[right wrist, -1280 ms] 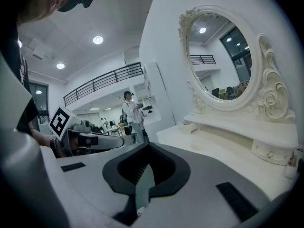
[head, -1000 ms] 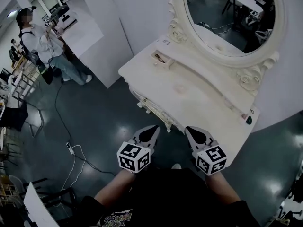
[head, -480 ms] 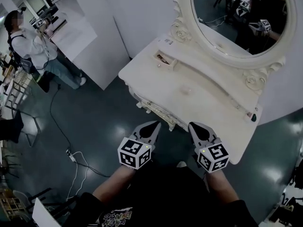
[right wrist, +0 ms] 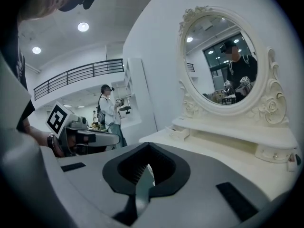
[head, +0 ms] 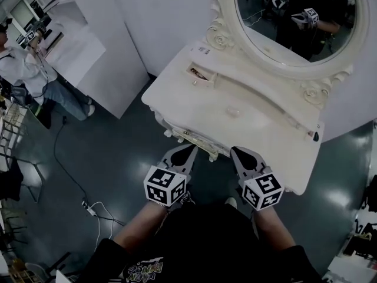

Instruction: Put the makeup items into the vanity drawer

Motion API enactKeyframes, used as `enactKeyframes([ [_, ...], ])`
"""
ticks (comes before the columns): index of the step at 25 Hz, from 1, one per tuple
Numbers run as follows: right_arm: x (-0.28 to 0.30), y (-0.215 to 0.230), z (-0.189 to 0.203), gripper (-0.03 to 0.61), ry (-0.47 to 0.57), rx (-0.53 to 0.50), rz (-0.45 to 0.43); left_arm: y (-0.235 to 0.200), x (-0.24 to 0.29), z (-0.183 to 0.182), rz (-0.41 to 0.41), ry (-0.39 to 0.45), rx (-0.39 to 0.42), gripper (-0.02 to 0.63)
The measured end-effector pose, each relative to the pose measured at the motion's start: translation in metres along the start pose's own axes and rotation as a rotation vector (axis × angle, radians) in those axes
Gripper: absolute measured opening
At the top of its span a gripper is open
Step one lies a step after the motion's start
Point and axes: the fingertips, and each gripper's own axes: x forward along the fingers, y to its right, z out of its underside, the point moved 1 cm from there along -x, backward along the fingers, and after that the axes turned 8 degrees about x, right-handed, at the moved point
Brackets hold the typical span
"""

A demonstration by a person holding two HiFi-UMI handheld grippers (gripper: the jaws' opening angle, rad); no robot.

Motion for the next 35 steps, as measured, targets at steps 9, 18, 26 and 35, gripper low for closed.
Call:
enactKeyframes([
  [9, 0.038, -0.029, 0.005, 0.028, 0.014, 0.042, 0.066, -0.045, -0.013, 0.001, 0.073, -0.014, 0.013, 0.008],
  [18, 0.051, -0.047, 0.011, 0.028, 0.026, 0.058, 0.146, -0.073, -0.026, 0.005, 0.121, -0.008, 0.012, 0.008],
  [26, 0.047, -0.039, 0.005, 0.028, -0.008, 0.031, 0.200, -0.086, -0.032, -0.002, 0.122, 0.027, -0.028, 0.008],
  [35, 0.065, -0.021, -0.017, 0.028, -0.027, -0.036, 0.180, -0.100, -0.027, -0.006, 0.070, 0.050, -0.051, 0.008],
])
